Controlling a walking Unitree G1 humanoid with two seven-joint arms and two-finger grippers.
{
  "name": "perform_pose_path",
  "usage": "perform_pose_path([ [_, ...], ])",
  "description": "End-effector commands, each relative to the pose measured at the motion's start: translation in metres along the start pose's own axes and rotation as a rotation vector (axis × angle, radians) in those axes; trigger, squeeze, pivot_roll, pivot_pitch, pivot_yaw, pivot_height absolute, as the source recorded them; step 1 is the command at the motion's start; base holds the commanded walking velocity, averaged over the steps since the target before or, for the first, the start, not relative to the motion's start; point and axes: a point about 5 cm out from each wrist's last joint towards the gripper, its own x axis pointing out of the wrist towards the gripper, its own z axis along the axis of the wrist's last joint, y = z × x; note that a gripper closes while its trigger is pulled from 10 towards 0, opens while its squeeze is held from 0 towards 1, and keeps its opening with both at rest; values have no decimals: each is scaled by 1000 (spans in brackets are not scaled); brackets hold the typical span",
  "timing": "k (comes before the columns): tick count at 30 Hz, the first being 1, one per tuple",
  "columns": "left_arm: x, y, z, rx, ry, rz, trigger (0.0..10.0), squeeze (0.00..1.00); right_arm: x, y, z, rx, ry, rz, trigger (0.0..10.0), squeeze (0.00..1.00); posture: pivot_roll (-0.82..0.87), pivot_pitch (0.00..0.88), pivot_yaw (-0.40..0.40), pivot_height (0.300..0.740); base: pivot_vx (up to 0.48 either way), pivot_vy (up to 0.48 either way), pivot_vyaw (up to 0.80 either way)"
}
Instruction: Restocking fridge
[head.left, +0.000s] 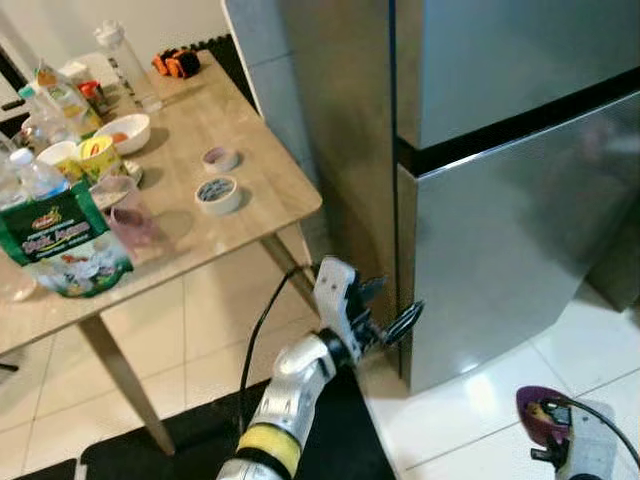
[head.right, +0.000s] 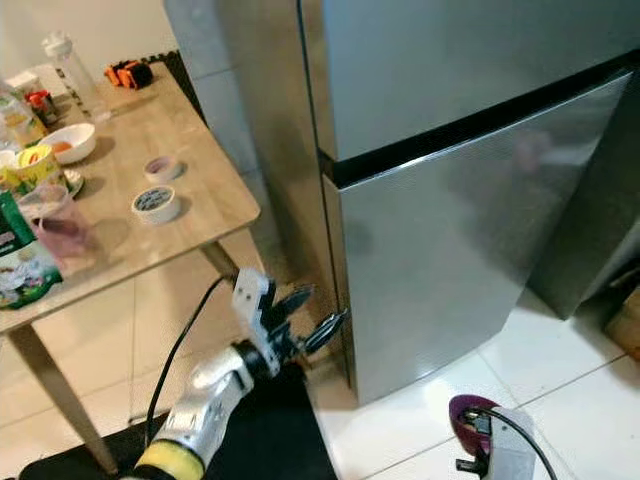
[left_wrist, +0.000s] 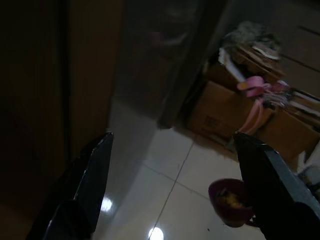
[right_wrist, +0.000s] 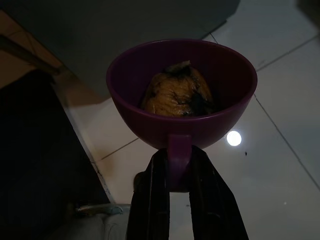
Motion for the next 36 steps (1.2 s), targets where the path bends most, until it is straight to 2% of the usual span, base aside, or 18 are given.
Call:
perform_pose_path([
  [1,-7,6,-6,4,27,42,10000,0,1,1,0,0,8,3,10000,0,-208,128,143,740,0,-364,0],
  [5,-10,13,-12,-39,26,125,10000,0,2,10,-2,-21,45,42,10000,0,-207,115,137,740,0,0,-736],
  [10,-15,21,-14,-59,25,184,10000,0,3,10,-2,-8,46,42,10000,0,-204,107,126,740,0,0,-795],
  [19,-22,33,-7,-35,-13,237,10000,0,5,11,2,-21,36,52,10000,0,-192,111,116,740,0,0,0],
  [27,-24,37,-5,-13,-25,286,10000,0,5,12,3,-22,35,58,10000,0,-191,118,112,740,0,-472,0],
  [31,-27,42,-4,-25,-32,328,10000,0,5,11,3,-26,38,58,10000,0,-191,119,107,740,0,0,0],
  [36,-27,42,-4,-21,-36,323,10000,0,5,10,4,-34,36,60,10000,0,-190,114,103,740,0,0,0],
])
